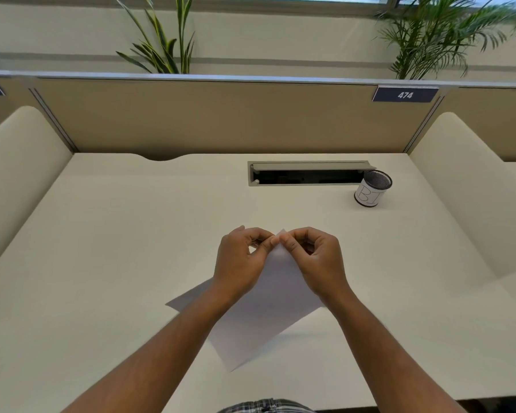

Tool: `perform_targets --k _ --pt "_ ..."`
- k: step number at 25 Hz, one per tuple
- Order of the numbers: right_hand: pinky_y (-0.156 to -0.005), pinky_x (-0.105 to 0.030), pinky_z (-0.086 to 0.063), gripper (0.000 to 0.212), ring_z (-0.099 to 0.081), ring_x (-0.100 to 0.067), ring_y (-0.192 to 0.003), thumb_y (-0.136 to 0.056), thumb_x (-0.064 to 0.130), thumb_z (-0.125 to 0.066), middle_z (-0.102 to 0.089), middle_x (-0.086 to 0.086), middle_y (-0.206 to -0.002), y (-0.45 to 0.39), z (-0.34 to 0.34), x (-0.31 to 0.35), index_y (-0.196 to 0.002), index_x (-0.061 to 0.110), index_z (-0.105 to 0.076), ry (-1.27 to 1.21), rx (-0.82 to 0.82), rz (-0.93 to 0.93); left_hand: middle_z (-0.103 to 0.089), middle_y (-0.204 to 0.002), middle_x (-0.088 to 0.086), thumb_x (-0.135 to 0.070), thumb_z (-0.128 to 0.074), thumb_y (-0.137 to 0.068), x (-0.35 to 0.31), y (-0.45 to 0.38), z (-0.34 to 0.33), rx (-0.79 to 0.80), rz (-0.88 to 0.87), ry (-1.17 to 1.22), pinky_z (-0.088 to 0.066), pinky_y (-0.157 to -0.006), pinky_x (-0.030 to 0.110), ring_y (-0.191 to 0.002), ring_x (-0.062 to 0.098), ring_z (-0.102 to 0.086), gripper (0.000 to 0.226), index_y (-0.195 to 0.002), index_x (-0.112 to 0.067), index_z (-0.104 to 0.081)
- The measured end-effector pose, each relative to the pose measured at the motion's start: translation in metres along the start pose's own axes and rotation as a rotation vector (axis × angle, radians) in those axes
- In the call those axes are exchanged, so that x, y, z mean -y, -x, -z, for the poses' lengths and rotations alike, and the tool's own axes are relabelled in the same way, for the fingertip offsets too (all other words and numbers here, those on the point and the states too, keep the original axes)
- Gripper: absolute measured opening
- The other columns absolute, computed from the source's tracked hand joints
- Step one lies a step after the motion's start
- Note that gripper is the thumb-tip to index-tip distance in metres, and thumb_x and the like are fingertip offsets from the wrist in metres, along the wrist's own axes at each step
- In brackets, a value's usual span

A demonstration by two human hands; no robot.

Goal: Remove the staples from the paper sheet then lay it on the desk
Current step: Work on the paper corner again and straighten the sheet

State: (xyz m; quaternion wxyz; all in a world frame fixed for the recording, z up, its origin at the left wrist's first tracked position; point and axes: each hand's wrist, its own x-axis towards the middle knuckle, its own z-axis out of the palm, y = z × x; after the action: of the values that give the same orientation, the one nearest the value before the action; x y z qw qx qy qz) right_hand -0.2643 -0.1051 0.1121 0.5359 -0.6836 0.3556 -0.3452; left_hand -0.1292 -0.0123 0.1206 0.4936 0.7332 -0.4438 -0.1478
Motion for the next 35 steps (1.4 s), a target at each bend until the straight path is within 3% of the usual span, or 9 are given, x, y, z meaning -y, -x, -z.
perform_targets --k 6,10,13,15,22,25,30,32,35 --pt "-0.070 -0.021 -0.057 0.014 -0.072 -0.012 -0.079 -0.097 0.015 -0.066 -0.078 0.005 -0.085 0.003 0.001 -0.004 -0.091 0.018 -0.078 0.045 0.007 -0.011 -0.074 -0.080 -0.010 -0.026 -0.072 -0.089 0.001 0.000 0.001 -0.020 0.012 0.004 -0.053 -0.089 0.041 -0.078 0.009 -0.065 0.010 -0.087 -0.019 -0.078" --pt "-0.070 -0.018 -0.055 0.012 -0.073 -0.008 -0.082 -0.096 0.016 -0.068 -0.079 0.008 -0.090 0.005 0.005 -0.001 -0.096 0.022 -0.078 0.061 0.021 -0.018 -0.074 -0.086 -0.009 -0.028 -0.071 -0.090 0.003 -0.001 0.000 -0.042 0.031 -0.003 -0.055 -0.076 0.033 -0.084 0.010 -0.065 0.009 -0.093 -0.023 -0.077" --pt "-0.072 -0.022 -0.058 0.008 -0.073 -0.010 -0.083 -0.095 0.022 -0.071 -0.078 0.009 -0.091 0.006 0.005 -0.002 -0.099 0.022 -0.078 0.106 -0.070 -0.024 -0.069 -0.103 -0.010 -0.029 -0.072 -0.089 0.003 0.003 -0.001 -0.165 -0.042 -0.116 -0.051 -0.088 0.027 -0.097 0.008 -0.061 0.022 -0.111 -0.025 -0.067" --pt "-0.077 -0.030 -0.063 0.009 -0.073 -0.013 -0.086 -0.095 0.026 -0.071 -0.077 0.010 -0.094 0.008 0.002 -0.001 -0.101 0.023 -0.077 0.083 -0.133 -0.038 -0.066 -0.108 -0.006 -0.029 -0.072 -0.089 -0.003 0.009 -0.003 -0.235 -0.096 -0.141 -0.049 -0.085 0.020 -0.098 0.008 -0.058 0.028 -0.114 -0.021 -0.063" --pt "-0.081 -0.045 -0.064 0.021 -0.075 -0.021 -0.100 -0.099 0.011 -0.065 -0.078 0.004 -0.106 0.026 -0.025 0.003 -0.116 0.018 -0.076 -0.103 0.022 0.103 -0.074 -0.087 -0.010 -0.031 -0.072 -0.089 -0.017 0.011 0.009 -0.154 0.037 0.116 -0.056 -0.068 0.013 -0.082 0.002 -0.070 0.017 -0.099 -0.018 -0.075" --pt "-0.085 -0.039 -0.062 0.027 -0.075 -0.019 -0.104 -0.099 0.003 -0.061 -0.079 0.001 -0.110 0.024 -0.026 0.001 -0.121 0.014 -0.074 -0.092 0.108 0.130 -0.072 -0.080 -0.015 -0.023 -0.072 -0.090 -0.010 0.010 0.019 -0.173 0.054 0.064 -0.053 -0.067 0.012 -0.079 -0.001 -0.068 0.004 -0.093 -0.022 -0.075" --pt "-0.075 -0.023 -0.056 0.019 -0.070 -0.009 -0.092 -0.091 0.017 -0.074 -0.075 0.009 -0.098 0.009 -0.018 0.012 -0.109 0.023 -0.074 0.178 -0.102 0.222 -0.072 -0.083 -0.013 -0.027 -0.073 -0.089 -0.010 0.004 0.031 -0.095 0.079 0.001 -0.049 -0.069 0.006 -0.080 0.000 -0.068 0.010 -0.096 -0.020 -0.077" --pt "-0.073 -0.013 -0.048 0.016 -0.068 -0.008 -0.092 -0.090 0.025 -0.076 -0.073 0.011 -0.099 0.001 -0.013 0.018 -0.106 0.023 -0.076 0.262 -0.036 0.258 -0.075 -0.086 -0.009 -0.027 -0.072 -0.089 -0.010 0.001 0.037 -0.059 0.055 -0.023 -0.049 -0.070 0.007 -0.080 0.004 -0.069 0.012 -0.096 -0.019 -0.077" --pt "-0.070 -0.016 -0.050 0.009 -0.069 -0.008 -0.083 -0.091 0.030 -0.076 -0.077 0.010 -0.088 0.000 -0.014 0.025 -0.095 0.022 -0.078 0.187 0.089 0.136 -0.075 -0.091 -0.006 -0.028 -0.071 -0.090 -0.011 -0.001 0.040 -0.042 0.038 -0.049 -0.051 -0.073 0.013 -0.084 0.008 -0.068 0.015 -0.100 -0.018 -0.077"
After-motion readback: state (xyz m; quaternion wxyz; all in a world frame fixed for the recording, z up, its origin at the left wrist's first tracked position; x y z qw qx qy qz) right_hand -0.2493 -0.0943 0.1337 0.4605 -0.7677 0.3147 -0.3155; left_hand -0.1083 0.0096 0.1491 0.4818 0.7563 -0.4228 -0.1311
